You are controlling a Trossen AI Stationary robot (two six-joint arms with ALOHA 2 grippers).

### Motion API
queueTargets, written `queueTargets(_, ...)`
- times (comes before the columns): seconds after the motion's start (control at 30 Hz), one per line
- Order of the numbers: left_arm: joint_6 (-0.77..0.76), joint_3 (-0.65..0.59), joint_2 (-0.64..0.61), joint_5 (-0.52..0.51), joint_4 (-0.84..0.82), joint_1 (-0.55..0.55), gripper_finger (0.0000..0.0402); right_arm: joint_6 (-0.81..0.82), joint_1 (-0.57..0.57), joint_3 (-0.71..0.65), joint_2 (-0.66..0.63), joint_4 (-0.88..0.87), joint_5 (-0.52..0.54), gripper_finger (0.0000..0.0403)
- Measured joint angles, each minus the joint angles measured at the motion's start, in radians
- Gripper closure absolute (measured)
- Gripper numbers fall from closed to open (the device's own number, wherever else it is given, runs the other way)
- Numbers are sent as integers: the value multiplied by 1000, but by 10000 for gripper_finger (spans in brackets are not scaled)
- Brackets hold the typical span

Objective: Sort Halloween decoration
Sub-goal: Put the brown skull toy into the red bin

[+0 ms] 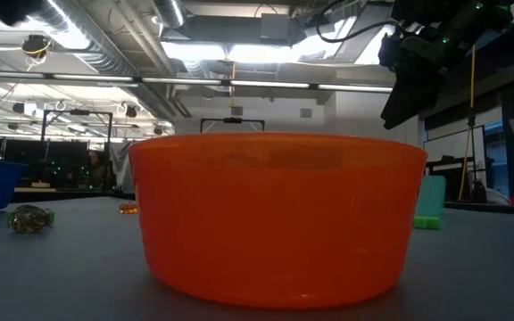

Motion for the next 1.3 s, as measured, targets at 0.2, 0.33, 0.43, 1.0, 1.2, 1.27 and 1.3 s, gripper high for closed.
queueTargets(0.2, -44, 0, 0, -3, 0, -80, 354, 0, 0, 0, 0, 0, 0, 164)
queueTargets(0.33, -44, 0, 0, 1, 0, -114, 353, 0, 0, 0, 0, 0, 0, 164)
queueTargets(0.43, -46, 0, 0, 2, 0, -128, 353, 0, 0, 0, 0, 0, 0, 164)
queueTargets(1.0, -44, 0, 0, -70, -52, -137, 293, 0, 0, 0, 0, 0, 0, 164)
queueTargets(1.2, -35, 0, 0, -260, -35, -130, 268, 0, 0, 0, 0, 0, 0, 164)
queueTargets(1.27, 28, 0, 0, -319, -10, -114, 268, 0, 0, 0, 0, 0, 0, 164)
queueTargets(1.3, 79, 0, 0, -346, 8, -103, 267, 0, 0, 0, 0, 0, 0, 164)
